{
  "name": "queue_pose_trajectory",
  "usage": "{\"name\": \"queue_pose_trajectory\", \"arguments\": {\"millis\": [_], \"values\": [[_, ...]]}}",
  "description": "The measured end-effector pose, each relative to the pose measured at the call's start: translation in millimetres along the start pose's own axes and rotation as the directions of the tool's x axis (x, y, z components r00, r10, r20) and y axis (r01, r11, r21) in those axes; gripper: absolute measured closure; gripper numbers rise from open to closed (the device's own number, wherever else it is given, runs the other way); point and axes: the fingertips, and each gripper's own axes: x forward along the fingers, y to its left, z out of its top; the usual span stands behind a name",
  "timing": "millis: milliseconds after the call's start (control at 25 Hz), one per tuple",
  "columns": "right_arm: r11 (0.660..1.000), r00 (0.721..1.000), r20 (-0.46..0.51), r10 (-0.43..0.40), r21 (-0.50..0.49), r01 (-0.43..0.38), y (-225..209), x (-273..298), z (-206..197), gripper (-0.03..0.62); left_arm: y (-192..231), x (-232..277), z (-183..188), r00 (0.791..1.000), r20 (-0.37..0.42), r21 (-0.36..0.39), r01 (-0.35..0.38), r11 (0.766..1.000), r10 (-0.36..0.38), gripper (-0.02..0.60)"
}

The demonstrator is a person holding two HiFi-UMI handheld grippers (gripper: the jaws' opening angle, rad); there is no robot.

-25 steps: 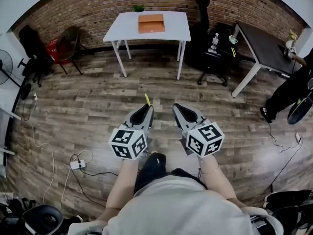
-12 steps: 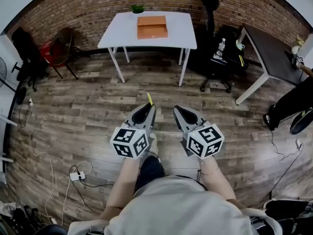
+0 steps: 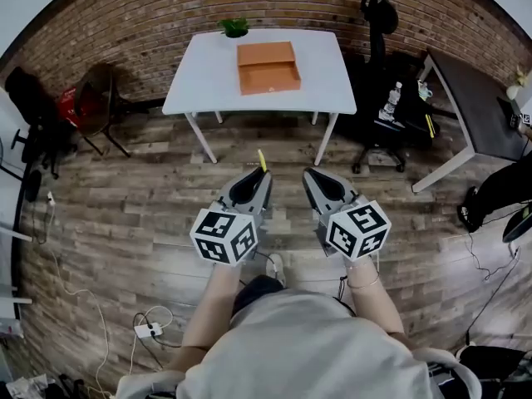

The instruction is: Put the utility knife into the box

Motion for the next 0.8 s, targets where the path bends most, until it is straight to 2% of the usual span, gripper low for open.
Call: {"name": "queue_pose_trajectory", "arguments": {"millis": [280, 520, 640, 800], "values": [[1.000, 0.999, -0.030, -0.011, 0.021, 0.012, -36, 85, 11, 0.595, 74, 55, 23, 1.000, -0.017, -0.015, 0.015, 1.000, -0.015, 0.531], [0.999, 0.999, -0.051, 0.013, 0.036, -0.012, -50, 126, 7, 0.595, 104, 92, 28, 0.999, -0.029, -0.024, 0.018, 1.000, -0.019, 0.531], [0.999, 0.999, -0.044, 0.012, 0.040, -0.010, -68, 141, 13, 0.595, 115, 111, 32, 0.999, -0.036, -0.003, 0.023, 1.000, -0.023, 0.531], [0.999, 1.000, -0.030, 0.005, 0.049, -0.003, -99, 170, 23, 0.595, 143, 143, 43, 0.999, -0.053, 0.065, 0.006, 0.998, -0.003, 0.531]]}}
